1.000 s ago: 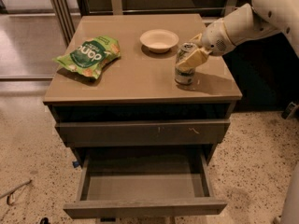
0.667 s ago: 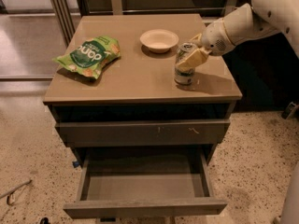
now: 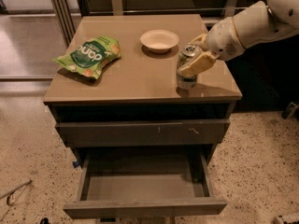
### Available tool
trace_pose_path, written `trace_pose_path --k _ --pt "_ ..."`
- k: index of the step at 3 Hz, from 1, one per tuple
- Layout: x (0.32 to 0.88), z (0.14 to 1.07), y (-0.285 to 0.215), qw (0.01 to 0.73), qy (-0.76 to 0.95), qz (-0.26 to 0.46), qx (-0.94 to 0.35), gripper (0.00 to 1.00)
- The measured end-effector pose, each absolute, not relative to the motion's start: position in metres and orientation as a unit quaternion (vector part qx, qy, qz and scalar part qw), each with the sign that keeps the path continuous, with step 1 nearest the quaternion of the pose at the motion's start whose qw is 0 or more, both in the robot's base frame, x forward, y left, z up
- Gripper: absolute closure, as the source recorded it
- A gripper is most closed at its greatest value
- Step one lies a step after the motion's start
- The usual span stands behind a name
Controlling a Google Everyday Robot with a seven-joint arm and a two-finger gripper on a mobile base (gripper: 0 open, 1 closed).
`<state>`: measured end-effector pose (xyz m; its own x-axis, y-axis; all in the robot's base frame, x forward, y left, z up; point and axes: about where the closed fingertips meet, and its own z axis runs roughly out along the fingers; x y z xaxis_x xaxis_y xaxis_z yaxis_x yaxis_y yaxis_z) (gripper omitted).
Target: Place 7up can into middle drawer
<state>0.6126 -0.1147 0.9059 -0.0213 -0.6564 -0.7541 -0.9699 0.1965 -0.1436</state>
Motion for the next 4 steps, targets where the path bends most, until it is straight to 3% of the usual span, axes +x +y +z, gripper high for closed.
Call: trace_pose_path --k 1,4 --pt "0.53 0.912 -0.114 0.354 0.665 0.233 -0.615 1.0" --pt "0.494 0.842 -0.104 0.341 0.676 0.26 -0.599 1.0"
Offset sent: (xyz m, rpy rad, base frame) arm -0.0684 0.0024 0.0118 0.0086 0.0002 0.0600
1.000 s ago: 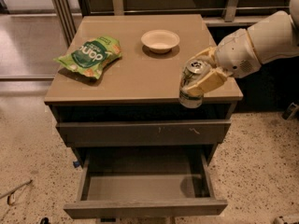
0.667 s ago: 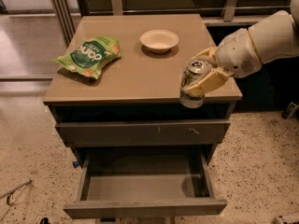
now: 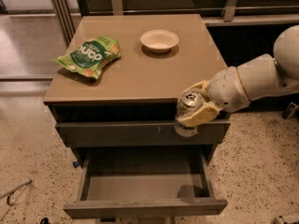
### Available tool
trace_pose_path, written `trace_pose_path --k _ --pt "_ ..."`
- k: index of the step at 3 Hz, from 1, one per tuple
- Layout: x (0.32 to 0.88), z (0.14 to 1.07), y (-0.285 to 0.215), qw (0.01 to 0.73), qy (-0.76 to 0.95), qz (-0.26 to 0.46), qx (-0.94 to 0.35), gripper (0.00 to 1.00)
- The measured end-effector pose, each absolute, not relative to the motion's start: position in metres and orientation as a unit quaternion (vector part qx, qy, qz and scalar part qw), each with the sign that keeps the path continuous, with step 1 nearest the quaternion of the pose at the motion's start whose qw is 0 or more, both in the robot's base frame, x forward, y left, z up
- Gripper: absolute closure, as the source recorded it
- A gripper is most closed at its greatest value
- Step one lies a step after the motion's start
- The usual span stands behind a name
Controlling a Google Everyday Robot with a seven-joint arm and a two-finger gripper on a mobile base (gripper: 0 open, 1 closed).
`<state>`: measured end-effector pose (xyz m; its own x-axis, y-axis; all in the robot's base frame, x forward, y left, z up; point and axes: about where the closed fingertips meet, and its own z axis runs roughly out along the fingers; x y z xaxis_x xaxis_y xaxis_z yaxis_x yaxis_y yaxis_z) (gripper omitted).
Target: Place 7up can into middle drawer
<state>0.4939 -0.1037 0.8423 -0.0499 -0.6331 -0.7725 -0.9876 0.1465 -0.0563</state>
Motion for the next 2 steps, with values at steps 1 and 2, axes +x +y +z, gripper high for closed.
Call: trace_pose_path --k 1,2 --pt "0.475 0.765 -0.097 0.334 0.68 0.268 -0.596 1.0" --pt "0.468 0.697 -0.096 0.331 0.677 0.27 -0.6 1.0"
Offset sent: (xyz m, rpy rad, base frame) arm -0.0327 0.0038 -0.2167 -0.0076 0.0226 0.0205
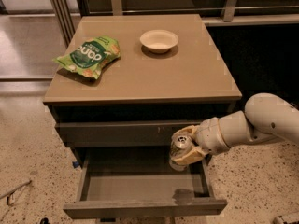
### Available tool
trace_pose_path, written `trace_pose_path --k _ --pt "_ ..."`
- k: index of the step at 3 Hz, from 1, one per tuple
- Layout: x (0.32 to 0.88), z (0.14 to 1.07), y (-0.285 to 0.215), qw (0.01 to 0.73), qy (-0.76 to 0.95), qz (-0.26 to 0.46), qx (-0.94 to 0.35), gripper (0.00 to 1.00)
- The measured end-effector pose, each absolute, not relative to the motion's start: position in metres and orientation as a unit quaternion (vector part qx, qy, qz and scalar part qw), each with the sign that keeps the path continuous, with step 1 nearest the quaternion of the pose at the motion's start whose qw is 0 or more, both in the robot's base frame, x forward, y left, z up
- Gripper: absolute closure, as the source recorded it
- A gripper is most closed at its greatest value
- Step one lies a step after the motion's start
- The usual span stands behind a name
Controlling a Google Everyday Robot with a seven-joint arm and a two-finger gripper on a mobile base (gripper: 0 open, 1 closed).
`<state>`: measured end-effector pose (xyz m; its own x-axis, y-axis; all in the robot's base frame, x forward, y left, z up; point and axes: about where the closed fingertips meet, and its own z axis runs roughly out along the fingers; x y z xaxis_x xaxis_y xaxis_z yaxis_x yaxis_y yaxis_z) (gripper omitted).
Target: Place 7up can into middle drawer
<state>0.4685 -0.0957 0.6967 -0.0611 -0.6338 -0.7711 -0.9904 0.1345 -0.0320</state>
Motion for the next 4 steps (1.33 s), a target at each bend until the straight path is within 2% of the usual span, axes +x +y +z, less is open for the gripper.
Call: trace_pose_path --k 2,4 --pt "0.472 0.666 -0.091 0.335 0.67 0.272 -0.604 1.0" --pt "0.486 0.551 -0.069 0.367 0.638 0.292 -0.611 1.0"
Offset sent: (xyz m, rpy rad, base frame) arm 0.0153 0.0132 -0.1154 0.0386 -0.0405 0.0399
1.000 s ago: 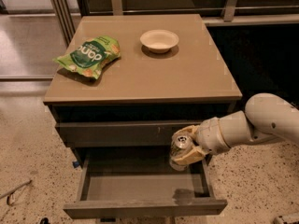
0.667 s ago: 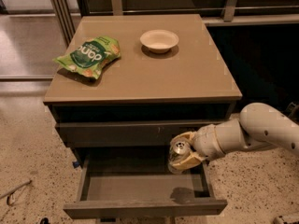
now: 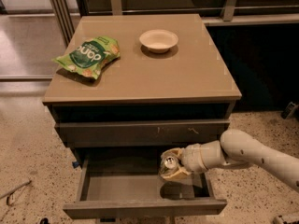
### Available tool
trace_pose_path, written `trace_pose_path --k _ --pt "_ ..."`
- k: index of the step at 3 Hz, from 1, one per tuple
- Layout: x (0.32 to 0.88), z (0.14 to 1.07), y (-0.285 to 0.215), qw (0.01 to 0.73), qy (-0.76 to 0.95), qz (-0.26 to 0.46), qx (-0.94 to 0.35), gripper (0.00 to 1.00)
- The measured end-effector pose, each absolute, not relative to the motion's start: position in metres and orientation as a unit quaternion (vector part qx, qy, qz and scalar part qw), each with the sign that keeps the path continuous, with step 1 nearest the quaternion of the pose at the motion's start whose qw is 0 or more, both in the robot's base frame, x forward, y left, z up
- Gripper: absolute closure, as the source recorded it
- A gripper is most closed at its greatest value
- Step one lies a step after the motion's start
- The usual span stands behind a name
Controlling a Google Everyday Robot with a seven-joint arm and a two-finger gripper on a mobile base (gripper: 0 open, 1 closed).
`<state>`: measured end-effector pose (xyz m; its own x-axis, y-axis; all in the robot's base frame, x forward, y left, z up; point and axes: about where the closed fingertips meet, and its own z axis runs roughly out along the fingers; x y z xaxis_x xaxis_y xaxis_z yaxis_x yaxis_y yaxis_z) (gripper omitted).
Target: Place 7up can into middle drawer
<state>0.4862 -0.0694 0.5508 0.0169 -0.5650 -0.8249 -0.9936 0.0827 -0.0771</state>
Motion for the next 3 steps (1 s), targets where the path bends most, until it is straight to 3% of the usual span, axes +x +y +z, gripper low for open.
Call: trace_pose_path --k 3 --pt "0.489 0.496 -0.063 0.371 0.627 0.301 -0.614 1.0"
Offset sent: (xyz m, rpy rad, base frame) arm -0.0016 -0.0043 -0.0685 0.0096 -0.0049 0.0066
